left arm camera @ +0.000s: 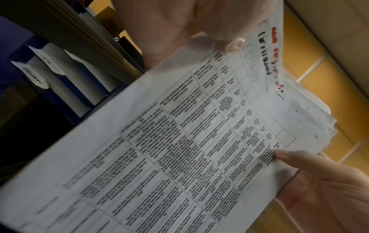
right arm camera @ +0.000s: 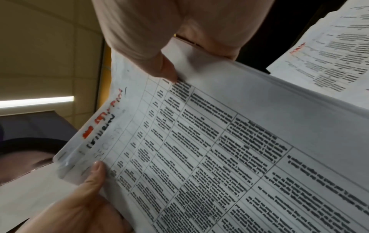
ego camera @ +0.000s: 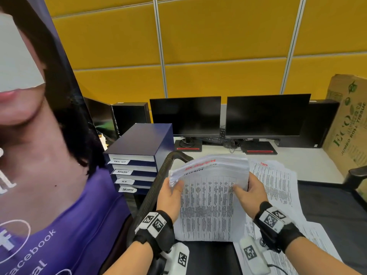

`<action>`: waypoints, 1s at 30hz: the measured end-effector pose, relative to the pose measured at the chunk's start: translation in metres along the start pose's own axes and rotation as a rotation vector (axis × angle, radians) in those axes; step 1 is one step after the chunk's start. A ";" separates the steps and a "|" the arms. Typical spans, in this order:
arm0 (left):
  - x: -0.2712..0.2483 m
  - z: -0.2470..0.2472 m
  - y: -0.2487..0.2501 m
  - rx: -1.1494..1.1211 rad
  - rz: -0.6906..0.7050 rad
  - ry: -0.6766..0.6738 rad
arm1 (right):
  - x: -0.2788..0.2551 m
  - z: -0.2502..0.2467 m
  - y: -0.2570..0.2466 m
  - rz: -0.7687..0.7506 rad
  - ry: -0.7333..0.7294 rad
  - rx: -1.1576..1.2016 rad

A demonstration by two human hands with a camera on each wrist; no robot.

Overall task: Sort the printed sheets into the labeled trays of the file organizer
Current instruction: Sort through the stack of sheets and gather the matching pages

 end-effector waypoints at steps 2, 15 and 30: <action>0.001 0.001 0.005 -0.015 0.019 0.047 | -0.001 0.002 -0.003 -0.035 -0.008 0.008; -0.008 0.006 -0.002 0.125 -0.105 -0.029 | -0.004 0.007 0.019 -0.006 -0.053 -0.108; -0.012 0.002 -0.012 0.201 -0.180 -0.031 | 0.000 0.006 0.026 0.077 -0.141 -0.209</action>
Point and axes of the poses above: each hand's wrist, its own x-axis towards the middle knuckle, its own z-axis out of the palm, y = z × x, the point moved 1 cm from there along x, towards the middle knuckle, and after that the axes turned 3 degrees about z, right-handed, at the moved point
